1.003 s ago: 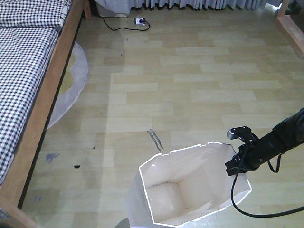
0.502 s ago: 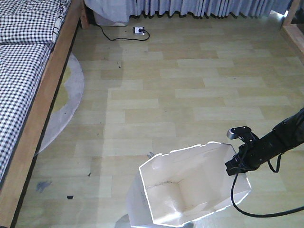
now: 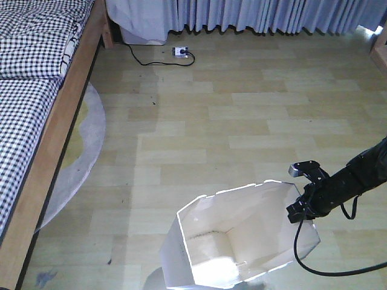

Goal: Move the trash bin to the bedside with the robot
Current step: 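Carry the bin in the right gripper as the base drives beside the bed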

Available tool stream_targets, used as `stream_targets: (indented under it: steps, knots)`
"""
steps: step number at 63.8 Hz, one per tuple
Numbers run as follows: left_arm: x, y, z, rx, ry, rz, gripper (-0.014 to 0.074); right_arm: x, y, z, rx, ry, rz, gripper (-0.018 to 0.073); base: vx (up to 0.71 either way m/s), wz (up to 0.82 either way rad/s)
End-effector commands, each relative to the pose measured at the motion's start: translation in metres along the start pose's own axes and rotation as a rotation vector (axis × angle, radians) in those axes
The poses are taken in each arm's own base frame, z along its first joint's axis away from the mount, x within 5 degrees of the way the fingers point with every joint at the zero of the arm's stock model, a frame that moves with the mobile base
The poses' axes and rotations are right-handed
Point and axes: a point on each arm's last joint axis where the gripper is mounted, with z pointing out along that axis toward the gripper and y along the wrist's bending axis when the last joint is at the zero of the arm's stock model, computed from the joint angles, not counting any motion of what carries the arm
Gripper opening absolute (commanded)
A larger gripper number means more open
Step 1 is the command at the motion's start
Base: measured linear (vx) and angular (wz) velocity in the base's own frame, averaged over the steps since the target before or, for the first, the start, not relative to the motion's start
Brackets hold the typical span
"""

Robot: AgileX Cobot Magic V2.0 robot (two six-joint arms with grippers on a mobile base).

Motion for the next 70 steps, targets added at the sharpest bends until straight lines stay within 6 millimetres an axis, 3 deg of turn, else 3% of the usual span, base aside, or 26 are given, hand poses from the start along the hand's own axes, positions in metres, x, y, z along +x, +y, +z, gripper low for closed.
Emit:
stream_targets:
  steps: [1,70]
  knots:
    - [-0.0150,-0.0005,-0.0022,0.005,-0.102,-0.006,-0.0006,-0.0147,0.0185,-0.0250,-0.144,-0.064,-0.002,-0.0005,0.35,0.03]
    - [-0.0150,-0.0005,-0.0022,0.005,-0.102,-0.006,-0.0006,-0.0146,0.0188,-0.0251,-0.147,-0.063,-0.002,-0.0005,0.36,0.00]
